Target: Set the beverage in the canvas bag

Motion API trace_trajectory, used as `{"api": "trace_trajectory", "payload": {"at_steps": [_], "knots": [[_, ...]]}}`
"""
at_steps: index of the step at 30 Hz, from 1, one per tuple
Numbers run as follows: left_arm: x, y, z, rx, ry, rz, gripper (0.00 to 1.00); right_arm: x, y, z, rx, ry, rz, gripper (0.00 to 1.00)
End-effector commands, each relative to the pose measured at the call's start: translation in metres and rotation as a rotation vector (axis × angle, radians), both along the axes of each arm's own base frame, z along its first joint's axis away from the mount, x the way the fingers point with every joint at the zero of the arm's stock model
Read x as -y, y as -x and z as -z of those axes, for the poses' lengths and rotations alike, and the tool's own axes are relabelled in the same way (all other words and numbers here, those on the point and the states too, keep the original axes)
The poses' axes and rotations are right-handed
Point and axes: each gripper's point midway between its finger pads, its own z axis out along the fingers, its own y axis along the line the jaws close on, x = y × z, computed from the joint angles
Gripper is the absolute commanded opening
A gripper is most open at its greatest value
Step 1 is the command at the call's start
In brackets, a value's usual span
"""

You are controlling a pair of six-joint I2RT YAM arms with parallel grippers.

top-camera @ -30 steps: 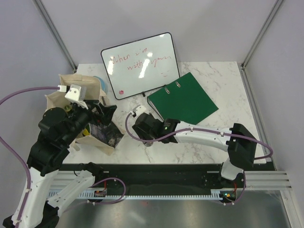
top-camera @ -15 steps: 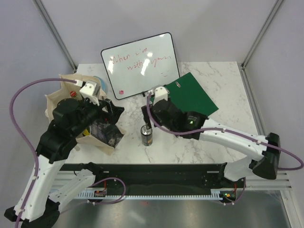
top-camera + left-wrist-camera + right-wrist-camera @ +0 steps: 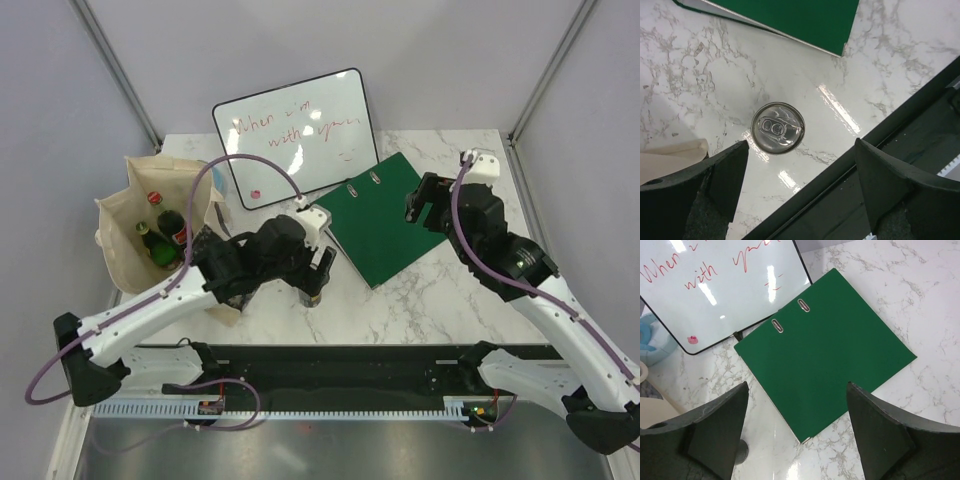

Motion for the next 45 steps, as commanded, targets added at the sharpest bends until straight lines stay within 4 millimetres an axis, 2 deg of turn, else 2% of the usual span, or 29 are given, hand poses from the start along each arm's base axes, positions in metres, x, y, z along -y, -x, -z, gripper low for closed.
{"api": "trace_trajectory", "payload": {"at_steps": [1,7,9,14,20,28,31,34,35,37,38,39,40,41,42,43,44,45], "knots": [[-0.004,-0.022,0.023,0.023,-0.074,-0.141,0.94,0.001,0.007,-0.004,0.012,-0.031,-0.017,0.86],[0.01,-0.026,0.052,-0.016,-0.098,-0.13,0.94,0.003,0.015,-0.012,0.045,-0.047,-0.041,0.86],[0.012,-0.028,0.057,-0.023,-0.107,-0.134,0.9,0.002,0.017,-0.016,0.054,-0.055,-0.057,0.86],[0.008,-0.028,0.077,-0.072,-0.166,-0.18,0.85,0.005,0.022,-0.018,0.071,-0.048,-0.063,0.86],[0.002,-0.028,0.083,-0.075,-0.19,-0.205,0.78,0.007,0.027,-0.016,0.074,-0.041,-0.079,0.86],[-0.002,-0.025,0.097,-0.106,-0.228,-0.214,0.75,0.007,0.03,-0.019,0.083,-0.048,-0.087,0.86],[-0.005,-0.023,0.099,-0.11,-0.238,-0.215,0.7,0.008,0.032,-0.02,0.089,-0.056,-0.087,0.86],[-0.008,-0.024,0.097,-0.105,-0.249,-0.224,0.44,0.011,0.033,-0.024,0.101,-0.064,-0.081,0.86],[-0.009,-0.024,0.093,-0.099,-0.244,-0.228,0.3,0.01,0.034,-0.024,0.101,-0.064,-0.082,0.86],[-0.011,-0.026,0.082,-0.083,-0.246,-0.235,0.22,0.009,0.034,-0.025,0.103,-0.069,-0.088,0.86],[-0.013,-0.027,0.073,-0.072,-0.239,-0.239,0.12,0.01,0.035,-0.025,0.103,-0.073,-0.088,0.86],[-0.009,-0.031,0.056,-0.046,-0.214,-0.243,0.08,0.009,0.035,-0.026,0.104,-0.075,-0.091,0.86],[-0.019,-0.032,0.046,-0.023,-0.248,-0.25,0.03,0.007,0.035,-0.025,0.101,-0.076,-0.1,0.86],[-0.021,-0.035,0.032,0.003,-0.246,-0.255,0.02,0.006,0.035,-0.025,0.1,-0.08,-0.102,0.86],[-0.019,-0.042,0.002,0.05,-0.214,-0.261,0.02,0.006,0.035,-0.025,0.101,-0.081,-0.105,0.86],[-0.033,-0.047,-0.011,0.084,-0.261,-0.279,0.02,0.004,0.035,-0.025,0.097,-0.087,-0.111,0.86],[-0.035,-0.054,-0.046,0.134,-0.219,-0.302,0.02,0.003,0.035,-0.025,0.1,-0.092,-0.116,0.86],[-0.049,-0.064,-0.064,0.175,-0.228,-0.342,0.02,0.002,0.035,-0.024,0.099,-0.096,-0.12,0.86]]}}
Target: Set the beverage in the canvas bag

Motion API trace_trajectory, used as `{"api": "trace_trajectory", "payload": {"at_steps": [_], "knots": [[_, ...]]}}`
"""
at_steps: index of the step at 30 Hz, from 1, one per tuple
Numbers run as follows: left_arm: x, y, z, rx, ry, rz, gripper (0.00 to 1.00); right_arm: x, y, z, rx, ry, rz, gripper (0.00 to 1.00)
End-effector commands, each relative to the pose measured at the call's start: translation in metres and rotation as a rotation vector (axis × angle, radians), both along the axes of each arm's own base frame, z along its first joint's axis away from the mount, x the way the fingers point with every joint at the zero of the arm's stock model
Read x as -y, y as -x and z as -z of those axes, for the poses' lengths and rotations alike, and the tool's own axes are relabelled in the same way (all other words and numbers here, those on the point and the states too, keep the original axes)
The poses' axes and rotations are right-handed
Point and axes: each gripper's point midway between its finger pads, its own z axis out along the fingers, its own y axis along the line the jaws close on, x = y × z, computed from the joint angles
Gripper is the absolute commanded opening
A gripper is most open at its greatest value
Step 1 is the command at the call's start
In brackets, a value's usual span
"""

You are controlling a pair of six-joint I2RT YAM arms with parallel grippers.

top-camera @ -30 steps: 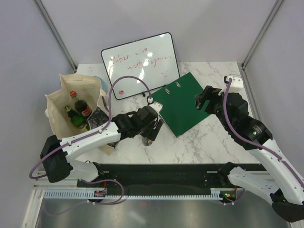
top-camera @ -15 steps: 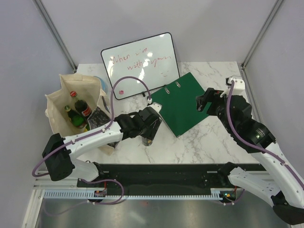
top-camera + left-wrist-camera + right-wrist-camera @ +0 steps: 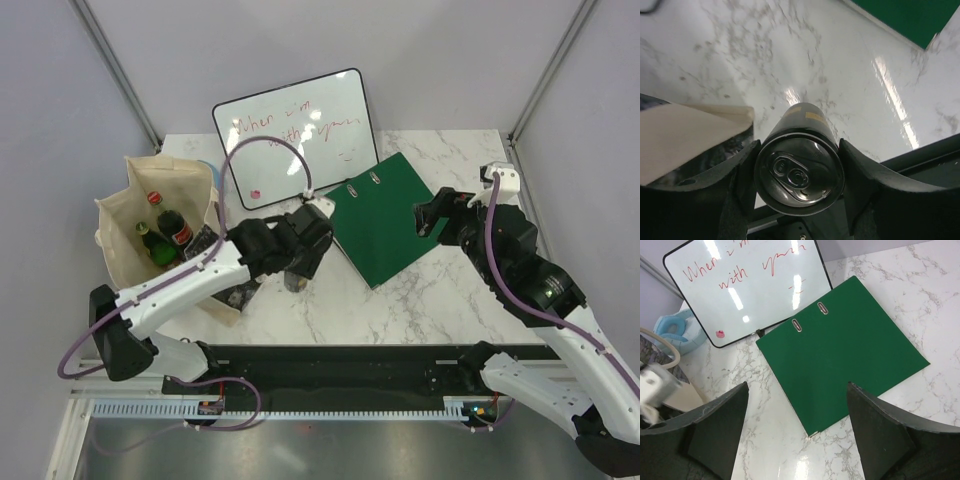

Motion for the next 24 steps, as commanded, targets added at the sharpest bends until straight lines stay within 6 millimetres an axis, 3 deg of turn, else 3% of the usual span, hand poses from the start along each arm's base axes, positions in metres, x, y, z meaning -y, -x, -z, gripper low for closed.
{"api": "trace_trajectory", "payload": {"at_steps": [1,2,4,5,8,9,12,15,24], "knots": [[-0.033,-0.045,-0.137,0.315,0.071,-0.1,0.02,-0.008,0.001,-0.001,0.009,-0.032,-0.033,0.86],[-0.041,-0.05,-0.166,0.362,0.108,-0.118,0.02,-0.009,0.001,-0.001,0.009,-0.037,-0.041,0.86],[-0.068,-0.063,-0.195,0.416,0.116,-0.17,0.02,-0.011,0.002,-0.001,0.012,-0.047,-0.048,0.86],[-0.078,-0.066,-0.221,0.466,0.15,-0.194,0.02,-0.013,0.001,-0.001,0.011,-0.052,-0.054,0.86],[-0.12,-0.075,-0.262,0.567,0.126,-0.273,0.02,-0.016,0.002,-0.003,0.014,-0.06,-0.07,0.86],[-0.143,-0.081,-0.268,0.583,0.099,-0.32,0.02,-0.017,0.002,-0.003,0.012,-0.061,-0.075,0.86],[-0.185,-0.091,-0.275,0.603,0.056,-0.394,0.02,-0.019,0.003,-0.006,0.017,-0.063,-0.091,0.86],[-0.216,-0.095,-0.273,0.608,0.029,-0.478,0.02,-0.019,0.004,-0.007,0.022,-0.061,-0.096,0.86],[-0.28,-0.092,-0.282,0.681,0.017,-0.701,0.02,-0.018,0.009,0.0,0.018,-0.06,-0.108,0.86]]}}
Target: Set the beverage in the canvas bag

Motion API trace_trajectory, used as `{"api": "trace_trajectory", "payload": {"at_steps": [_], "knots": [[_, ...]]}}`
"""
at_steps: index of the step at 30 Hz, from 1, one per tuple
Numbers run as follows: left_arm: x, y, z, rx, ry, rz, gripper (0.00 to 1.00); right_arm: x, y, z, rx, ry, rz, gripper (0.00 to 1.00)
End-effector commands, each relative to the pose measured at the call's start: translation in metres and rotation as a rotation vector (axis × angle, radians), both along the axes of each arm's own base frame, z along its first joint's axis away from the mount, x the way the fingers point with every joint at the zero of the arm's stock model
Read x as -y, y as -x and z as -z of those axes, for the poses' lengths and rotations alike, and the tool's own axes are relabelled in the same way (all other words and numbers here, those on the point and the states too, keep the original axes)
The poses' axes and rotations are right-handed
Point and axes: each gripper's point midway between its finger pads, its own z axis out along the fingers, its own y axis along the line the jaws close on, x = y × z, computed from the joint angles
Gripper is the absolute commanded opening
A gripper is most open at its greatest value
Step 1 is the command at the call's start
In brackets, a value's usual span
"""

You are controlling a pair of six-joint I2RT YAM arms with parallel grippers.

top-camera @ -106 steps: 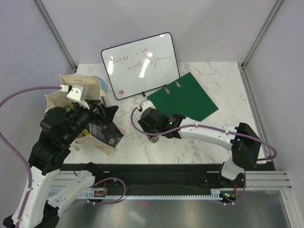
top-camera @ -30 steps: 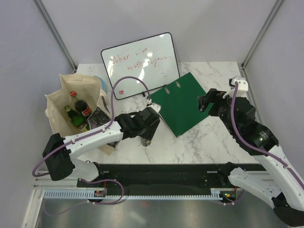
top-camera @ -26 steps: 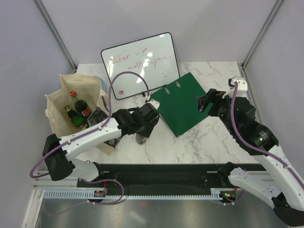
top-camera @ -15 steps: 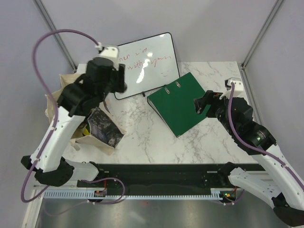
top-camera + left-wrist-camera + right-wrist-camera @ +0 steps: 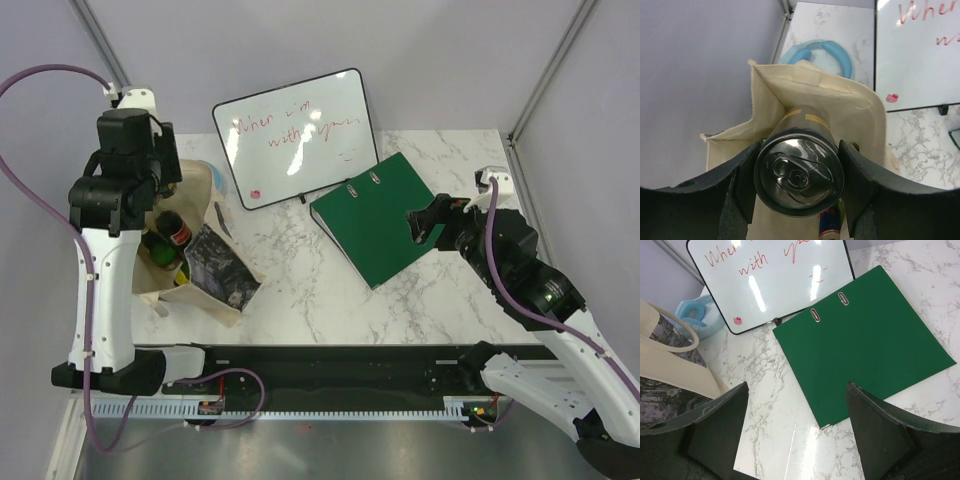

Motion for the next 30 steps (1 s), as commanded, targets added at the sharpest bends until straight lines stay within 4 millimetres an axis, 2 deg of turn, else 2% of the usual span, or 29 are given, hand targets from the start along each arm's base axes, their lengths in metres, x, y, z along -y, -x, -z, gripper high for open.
{"api": "trace_trajectory", "payload": {"at_steps": [1,5,8,12,19,21,24,26,27,30], "knots": [[-0.027,-0.002,-0.042,0.182,-0.016,-0.069,0.02,-0.002,0.001,-0.006,0.027,-0.024,-0.012,0.86],[-0.026,-0.015,-0.044,0.22,0.005,-0.046,0.02,-0.005,0.0,-0.005,0.03,-0.03,-0.022,0.86],[-0.015,-0.027,-0.045,0.231,0.032,0.018,0.02,-0.008,-0.001,-0.005,0.03,-0.032,-0.036,0.86],[-0.001,-0.038,-0.031,0.214,0.089,0.071,0.02,-0.007,-0.001,-0.004,0.035,-0.025,-0.031,0.86],[-0.004,-0.039,0.02,0.11,0.12,0.022,0.02,-0.005,-0.002,-0.004,0.042,-0.01,-0.027,0.86],[0.0,-0.037,0.026,0.105,0.137,0.032,0.02,-0.007,-0.003,-0.003,0.04,-0.006,-0.031,0.86],[0.004,-0.036,0.053,0.056,0.152,0.047,0.02,-0.01,-0.008,-0.001,0.04,-0.005,-0.031,0.87],[0.004,-0.036,0.058,0.059,0.151,0.047,0.02,-0.015,-0.01,0.004,0.024,-0.012,-0.045,0.86],[0.003,-0.036,0.068,0.039,0.147,0.043,0.02,-0.022,-0.014,0.006,0.021,-0.028,-0.054,0.86],[0.002,-0.038,0.077,0.026,0.149,0.032,0.02,-0.053,-0.019,0.013,0.005,-0.084,-0.169,0.86]]}}
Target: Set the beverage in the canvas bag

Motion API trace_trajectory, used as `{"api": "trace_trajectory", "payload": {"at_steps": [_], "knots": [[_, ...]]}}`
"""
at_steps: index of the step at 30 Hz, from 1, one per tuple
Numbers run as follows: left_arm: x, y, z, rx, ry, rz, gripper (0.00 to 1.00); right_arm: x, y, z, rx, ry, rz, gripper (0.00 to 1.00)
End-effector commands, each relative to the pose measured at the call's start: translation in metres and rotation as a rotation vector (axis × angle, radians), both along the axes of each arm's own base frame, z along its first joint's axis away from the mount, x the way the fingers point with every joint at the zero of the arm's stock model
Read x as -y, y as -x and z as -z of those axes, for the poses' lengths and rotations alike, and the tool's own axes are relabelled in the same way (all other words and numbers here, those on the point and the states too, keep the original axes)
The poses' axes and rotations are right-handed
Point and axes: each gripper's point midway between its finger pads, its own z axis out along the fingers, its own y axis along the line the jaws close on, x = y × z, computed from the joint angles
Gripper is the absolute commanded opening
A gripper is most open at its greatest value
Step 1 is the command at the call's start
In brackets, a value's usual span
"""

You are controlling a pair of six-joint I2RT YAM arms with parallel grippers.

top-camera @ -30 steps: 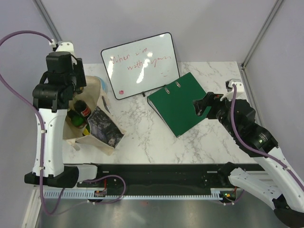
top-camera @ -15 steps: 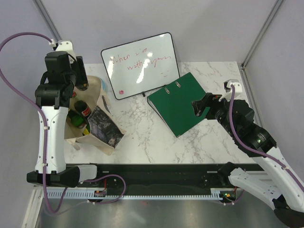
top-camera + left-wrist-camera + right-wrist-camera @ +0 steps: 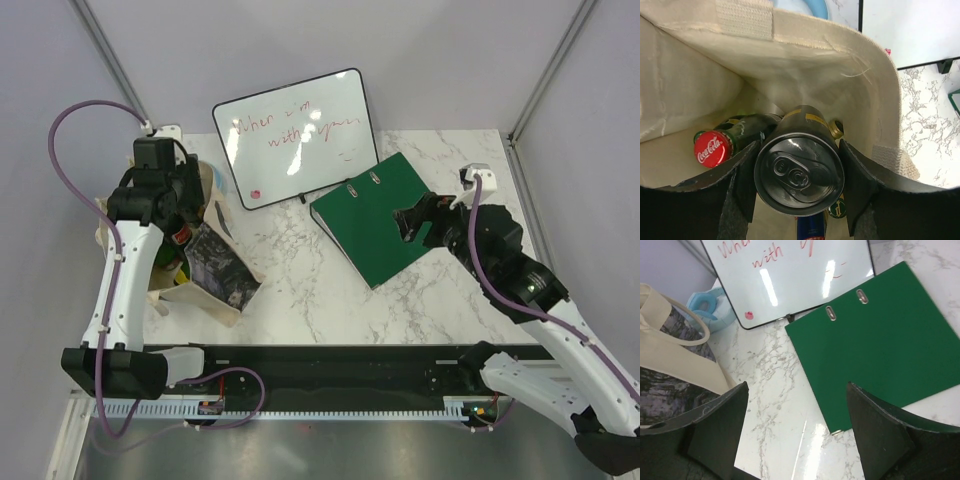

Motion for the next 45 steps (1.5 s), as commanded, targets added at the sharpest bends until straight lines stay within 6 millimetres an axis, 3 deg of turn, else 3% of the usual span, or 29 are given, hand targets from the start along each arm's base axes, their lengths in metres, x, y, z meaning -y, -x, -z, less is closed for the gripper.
{"api": "trace_trajectory", "payload": {"at_steps": [1,3,8,12,31,36,45], "knots": [[-0.003,-0.012,-0.037,0.183,0.019,-0.034,0.02,-0.041,-0.01,0.007,-0.008,-0.081,-0.137,0.86],[-0.001,-0.012,-0.03,0.167,0.033,-0.033,0.02,-0.05,-0.014,0.012,-0.03,-0.085,-0.158,0.86],[0.003,-0.008,-0.019,0.143,0.059,-0.029,0.02,-0.051,-0.019,0.02,-0.038,-0.072,-0.145,0.85],[0.001,-0.008,0.001,0.1,0.049,-0.038,0.02,-0.051,-0.018,0.026,-0.043,-0.072,-0.149,0.86],[0.002,-0.006,0.071,-0.015,0.064,-0.059,0.05,-0.05,-0.015,0.024,-0.035,-0.075,-0.156,0.86],[0.0,-0.006,0.075,-0.013,0.057,-0.067,0.05,-0.049,-0.014,0.021,-0.03,-0.076,-0.157,0.86],[-0.002,-0.003,0.075,-0.003,0.052,-0.07,0.31,-0.059,-0.018,0.033,-0.062,-0.075,-0.175,0.86]]}}
